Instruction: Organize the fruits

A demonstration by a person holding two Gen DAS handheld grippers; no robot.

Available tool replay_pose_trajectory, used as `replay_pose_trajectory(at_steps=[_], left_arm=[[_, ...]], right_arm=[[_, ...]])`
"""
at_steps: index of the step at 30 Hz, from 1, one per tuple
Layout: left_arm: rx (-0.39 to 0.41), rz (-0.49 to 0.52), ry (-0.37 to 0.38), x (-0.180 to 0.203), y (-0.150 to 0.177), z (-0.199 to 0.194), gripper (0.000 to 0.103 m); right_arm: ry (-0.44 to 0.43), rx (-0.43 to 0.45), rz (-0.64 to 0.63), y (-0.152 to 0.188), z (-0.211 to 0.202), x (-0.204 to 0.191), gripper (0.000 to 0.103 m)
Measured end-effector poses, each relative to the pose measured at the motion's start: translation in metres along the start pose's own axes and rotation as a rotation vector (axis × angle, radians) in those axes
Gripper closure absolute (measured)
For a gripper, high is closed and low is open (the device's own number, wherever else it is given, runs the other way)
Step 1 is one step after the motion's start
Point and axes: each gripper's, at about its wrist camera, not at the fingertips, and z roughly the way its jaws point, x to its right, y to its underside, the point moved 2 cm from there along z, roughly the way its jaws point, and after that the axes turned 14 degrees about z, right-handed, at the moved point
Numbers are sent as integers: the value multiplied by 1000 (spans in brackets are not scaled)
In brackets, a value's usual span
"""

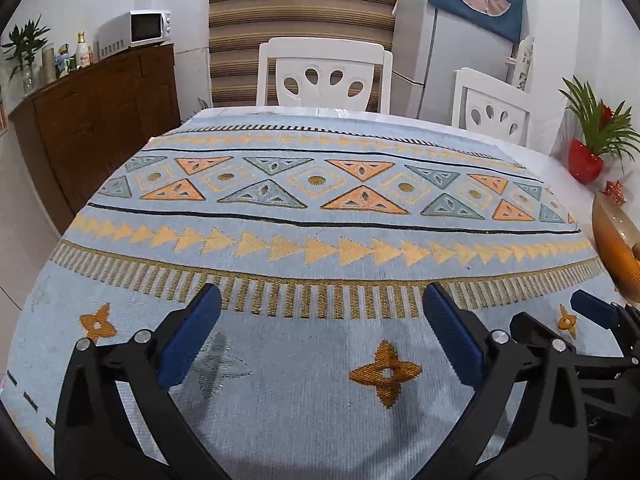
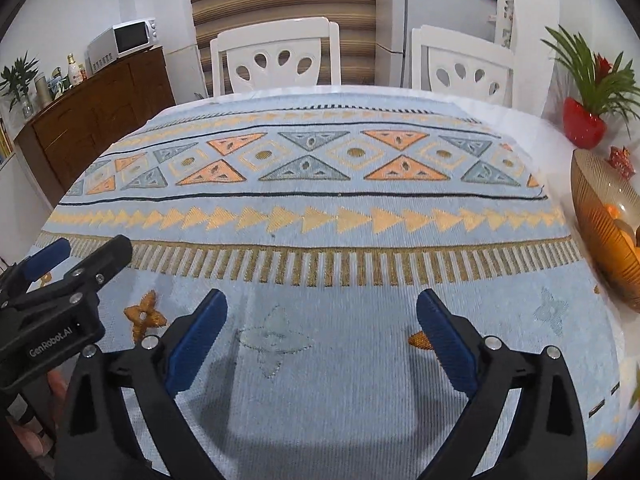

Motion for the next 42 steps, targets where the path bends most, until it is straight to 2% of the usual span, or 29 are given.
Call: replay_pose_trajectory(at_steps=[6,15,42], left_arm=[[-26,-7,-33,-1,0,3,3],[-48,-1,-41,-1,2,5,3],[-61,-5,-34,0,2,7,3]], right_arm=[[-5,-7,25,0,1,5,5],[-6,-27,43,-1,4,8,5],[-3,-54,80,0,8,16,5]])
